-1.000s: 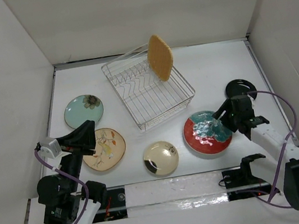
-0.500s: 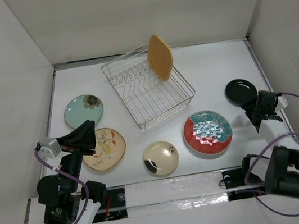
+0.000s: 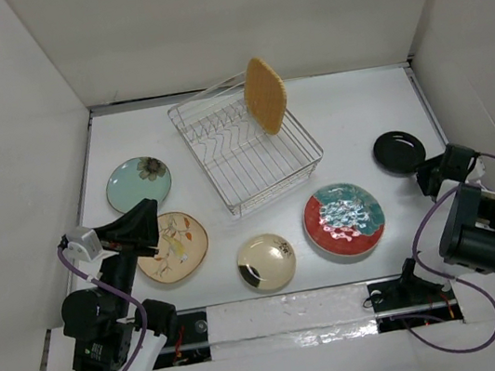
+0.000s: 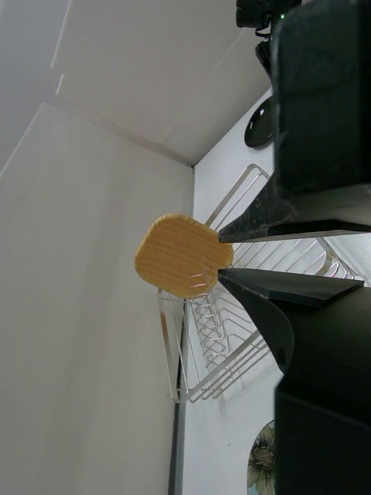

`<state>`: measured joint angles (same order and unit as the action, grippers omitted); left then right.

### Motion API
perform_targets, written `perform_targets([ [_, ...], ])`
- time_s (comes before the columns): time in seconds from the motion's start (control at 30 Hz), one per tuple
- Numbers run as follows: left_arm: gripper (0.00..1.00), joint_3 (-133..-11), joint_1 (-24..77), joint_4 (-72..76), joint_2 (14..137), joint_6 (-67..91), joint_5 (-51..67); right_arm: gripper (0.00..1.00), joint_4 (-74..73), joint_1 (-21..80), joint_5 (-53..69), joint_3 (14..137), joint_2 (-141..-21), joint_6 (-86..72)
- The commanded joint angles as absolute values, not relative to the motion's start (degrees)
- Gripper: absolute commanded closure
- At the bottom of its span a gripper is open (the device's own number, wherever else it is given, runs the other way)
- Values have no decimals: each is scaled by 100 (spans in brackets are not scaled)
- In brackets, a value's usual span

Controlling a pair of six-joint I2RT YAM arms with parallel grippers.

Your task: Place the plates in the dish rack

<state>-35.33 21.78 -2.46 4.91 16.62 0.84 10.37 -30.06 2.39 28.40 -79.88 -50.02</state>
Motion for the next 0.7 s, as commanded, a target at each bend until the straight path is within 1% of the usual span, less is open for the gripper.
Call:
perform_targets([
  [0.0, 83, -3612, 2215, 9, 562, 1644, 114, 50, 1170, -3067, 377, 3076, -8085, -5106],
  [0.23, 83, -3612, 2215, 9, 519, 1626, 70, 52, 1108, -3015, 633, 3498, -8665, -5238],
  [0.43, 83, -3630, 2215, 9, 492, 1600, 44, 55, 1169, -3015, 852, 3761, -8991, -5502],
  [0.53, 83, -3630, 2215, 9, 501, 1591, 44, 63, 1248, -3015, 940, 3849, -9131, -5599],
  [0.6, 83, -3630, 2215, 9, 501, 1591, 44, 73, 1266, -2962, 1002, 3902, -9254, -5642],
  [0.63, 83, -3639, 2215, -113, 492, 1591, 53, 75, 1292, -2962, 1054, 3920, -9290, -5669],
  [0.67, 83, -3639, 2215, -123, 483, 1591, 44, 81, 1292, -2962, 1081, 3981, -9334, -5669],
])
